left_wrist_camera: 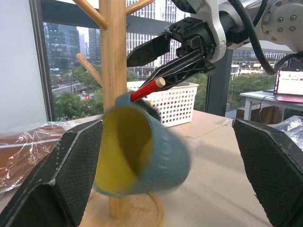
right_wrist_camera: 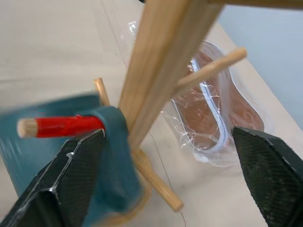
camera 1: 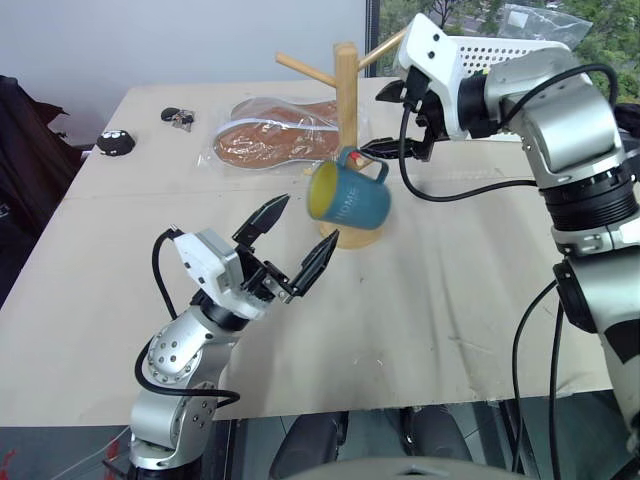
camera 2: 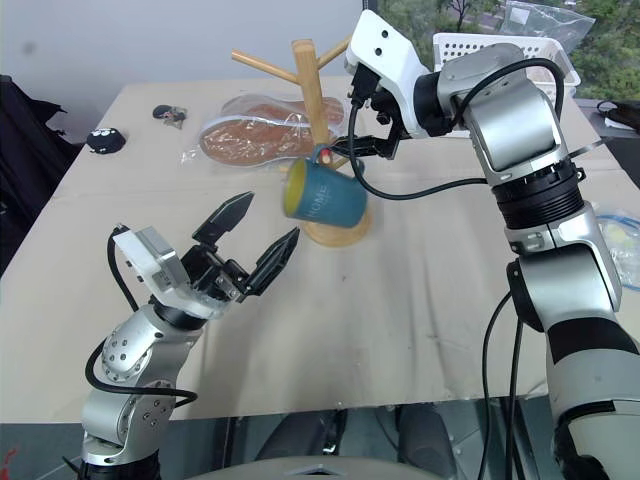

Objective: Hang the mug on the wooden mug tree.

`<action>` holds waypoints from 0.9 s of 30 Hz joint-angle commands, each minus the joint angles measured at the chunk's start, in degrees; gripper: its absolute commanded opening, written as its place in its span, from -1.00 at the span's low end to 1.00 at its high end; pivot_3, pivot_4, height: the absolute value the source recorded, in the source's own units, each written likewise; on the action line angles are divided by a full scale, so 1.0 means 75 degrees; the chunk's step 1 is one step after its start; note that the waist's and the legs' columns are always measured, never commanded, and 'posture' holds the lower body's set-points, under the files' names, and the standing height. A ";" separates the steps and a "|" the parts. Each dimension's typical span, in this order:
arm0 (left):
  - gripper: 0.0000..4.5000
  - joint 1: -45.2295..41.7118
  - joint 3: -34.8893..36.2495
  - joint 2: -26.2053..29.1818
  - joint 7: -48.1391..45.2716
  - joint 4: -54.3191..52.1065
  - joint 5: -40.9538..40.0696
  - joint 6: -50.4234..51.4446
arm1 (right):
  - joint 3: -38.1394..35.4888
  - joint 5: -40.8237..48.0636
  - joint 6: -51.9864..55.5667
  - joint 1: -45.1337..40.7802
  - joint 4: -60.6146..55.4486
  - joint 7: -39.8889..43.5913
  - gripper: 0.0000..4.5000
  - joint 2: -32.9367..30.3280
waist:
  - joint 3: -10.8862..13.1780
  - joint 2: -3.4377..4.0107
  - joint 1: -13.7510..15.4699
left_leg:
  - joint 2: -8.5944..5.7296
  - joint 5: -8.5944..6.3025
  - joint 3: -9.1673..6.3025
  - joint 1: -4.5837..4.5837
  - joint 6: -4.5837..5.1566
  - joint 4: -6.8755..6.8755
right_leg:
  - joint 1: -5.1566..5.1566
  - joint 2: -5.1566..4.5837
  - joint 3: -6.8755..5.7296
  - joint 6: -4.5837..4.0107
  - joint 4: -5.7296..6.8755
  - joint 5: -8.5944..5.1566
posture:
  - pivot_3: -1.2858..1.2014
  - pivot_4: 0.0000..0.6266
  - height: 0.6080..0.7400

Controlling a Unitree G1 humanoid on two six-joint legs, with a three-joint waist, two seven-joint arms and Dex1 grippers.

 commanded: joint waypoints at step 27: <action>1.00 0.2245 -0.0558 0.1098 0.0349 0.0551 0.1535 0.0921 | -0.3579 0.2078 -0.2383 1.0378 -0.4430 -0.1118 0.98 0.0671 | -0.0041 -0.0030 0.0207 | 0.0026 -0.0003 0.0044 0.0042 -0.0001 0.0001 | 0.0033 0.0032 0.0034 -0.0002 0.0001 0.0027 | 0.03 -0.52 1.00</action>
